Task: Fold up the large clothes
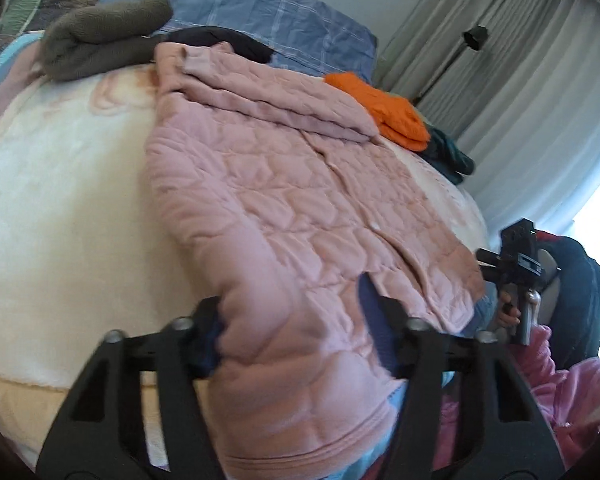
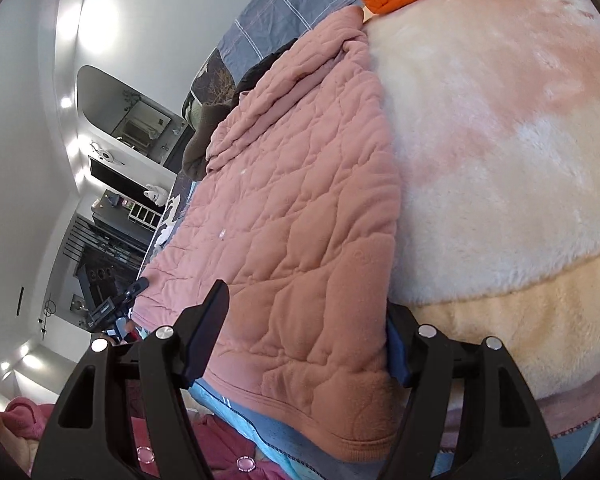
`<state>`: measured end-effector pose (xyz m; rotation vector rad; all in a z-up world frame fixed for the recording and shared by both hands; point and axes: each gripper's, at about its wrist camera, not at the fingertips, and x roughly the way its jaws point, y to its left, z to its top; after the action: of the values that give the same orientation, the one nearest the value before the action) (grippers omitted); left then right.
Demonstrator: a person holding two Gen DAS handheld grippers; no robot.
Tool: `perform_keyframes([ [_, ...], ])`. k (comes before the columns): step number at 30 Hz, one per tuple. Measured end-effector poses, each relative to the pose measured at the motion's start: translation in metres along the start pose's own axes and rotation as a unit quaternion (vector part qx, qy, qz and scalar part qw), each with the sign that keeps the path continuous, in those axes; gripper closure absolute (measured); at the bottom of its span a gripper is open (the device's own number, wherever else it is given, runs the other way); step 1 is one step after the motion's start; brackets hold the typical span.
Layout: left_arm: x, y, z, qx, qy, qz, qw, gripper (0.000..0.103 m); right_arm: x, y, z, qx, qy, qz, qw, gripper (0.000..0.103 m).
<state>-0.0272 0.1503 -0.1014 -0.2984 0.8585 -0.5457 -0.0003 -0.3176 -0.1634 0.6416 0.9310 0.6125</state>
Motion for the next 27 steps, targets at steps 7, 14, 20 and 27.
perform_keyframes([
  [7, -0.003, 0.023, -0.016, -0.014, 0.026, 0.057, 0.9979, 0.04, -0.002, 0.003, -0.021, -0.028, 0.034, 0.013, 0.999, 0.033],
  [14, 0.02, 0.032, -0.026, -0.037, 0.049, 0.056, 0.9965, 0.047, -0.002, 0.014, -0.013, -0.018, 0.002, 0.034, 0.999, 0.064],
  [20, -0.024, -0.008, 0.005, -0.022, -0.05, 0.016, 0.9984, 0.093, -0.029, 0.033, 0.007, -0.01, -0.066, 0.047, 0.997, 0.092],
  [27, -0.08, -0.07, 0.044, 0.048, -0.138, 0.007, 0.9893, 0.094, -0.088, 0.083, 0.027, -0.051, -0.167, 0.088, 0.981, 0.093],
])
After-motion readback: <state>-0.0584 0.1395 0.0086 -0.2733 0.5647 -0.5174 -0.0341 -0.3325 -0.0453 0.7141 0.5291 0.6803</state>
